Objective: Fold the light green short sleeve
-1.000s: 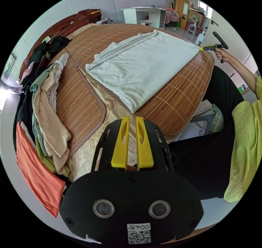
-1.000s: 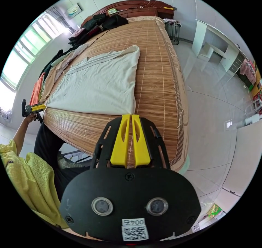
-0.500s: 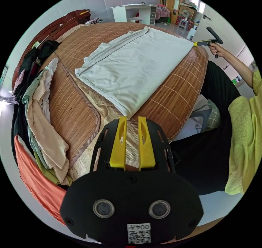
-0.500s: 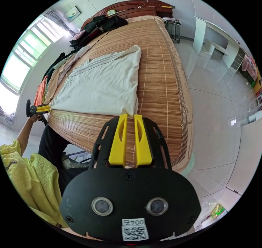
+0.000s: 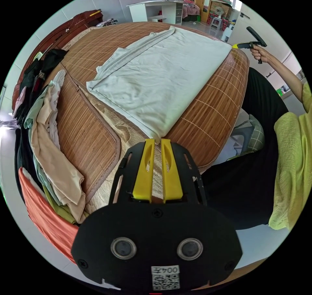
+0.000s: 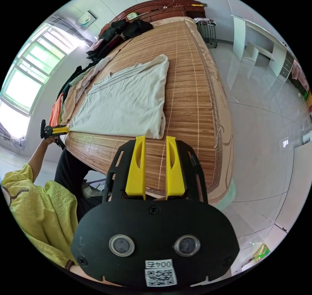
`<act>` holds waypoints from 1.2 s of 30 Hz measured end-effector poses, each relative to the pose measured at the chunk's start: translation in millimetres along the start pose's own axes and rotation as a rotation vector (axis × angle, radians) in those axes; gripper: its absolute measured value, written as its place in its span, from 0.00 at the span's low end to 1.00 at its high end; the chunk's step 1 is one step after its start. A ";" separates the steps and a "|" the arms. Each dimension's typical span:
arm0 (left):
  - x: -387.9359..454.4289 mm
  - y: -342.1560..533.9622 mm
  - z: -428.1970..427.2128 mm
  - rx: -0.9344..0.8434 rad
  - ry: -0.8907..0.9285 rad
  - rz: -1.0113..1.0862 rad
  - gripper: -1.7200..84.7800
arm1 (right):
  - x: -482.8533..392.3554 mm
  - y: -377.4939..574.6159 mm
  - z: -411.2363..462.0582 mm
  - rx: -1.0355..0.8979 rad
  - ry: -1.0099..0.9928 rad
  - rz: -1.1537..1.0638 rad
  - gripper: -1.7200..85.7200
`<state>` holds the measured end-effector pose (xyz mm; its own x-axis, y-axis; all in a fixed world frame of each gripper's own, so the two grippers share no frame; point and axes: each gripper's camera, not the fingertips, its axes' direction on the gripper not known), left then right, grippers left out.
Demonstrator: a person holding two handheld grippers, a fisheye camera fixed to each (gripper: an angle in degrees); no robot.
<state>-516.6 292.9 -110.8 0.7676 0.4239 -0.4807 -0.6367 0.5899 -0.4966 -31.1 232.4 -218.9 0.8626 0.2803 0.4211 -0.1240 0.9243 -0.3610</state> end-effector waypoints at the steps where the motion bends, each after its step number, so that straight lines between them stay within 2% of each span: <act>1: -0.3 -0.3 -0.3 0.000 0.000 0.000 0.05 | -2.3 -2.9 4.2 -0.010 -0.001 -0.015 0.12; 7: -3.4 2.6 -3.1 -0.002 -0.024 -0.016 0.04 | -13.6 -12.7 12.7 -0.040 0.070 -0.059 0.03; 14: -3.0 19.3 -12.8 -0.020 -0.061 -0.003 0.04 | -19.8 8.4 -14.5 0.030 0.021 -0.034 0.02; 20: -13.6 40.5 -13.5 0.039 -0.002 -0.084 0.04 | -8.6 34.3 1.9 -0.032 0.021 -0.003 0.02; 26: -11.0 49.5 -16.3 0.045 -0.010 -0.094 0.05 | -5.8 37.3 1.3 -0.031 -0.009 0.010 0.05; 31: -17.4 60.8 -22.3 0.068 0.033 -0.141 0.06 | -3.2 34.8 -8.5 -0.009 -0.029 0.030 0.14; 36: -22.4 59.3 -26.0 0.105 0.080 -0.180 0.10 | 0.0 28.6 -3.8 0.010 -0.056 0.061 0.17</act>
<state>-573.5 300.5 -148.3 0.8572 0.2524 -0.4489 -0.4761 0.7208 -0.5038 -32.8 257.8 -232.4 0.8244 0.3503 0.4446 -0.1810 0.9074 -0.3793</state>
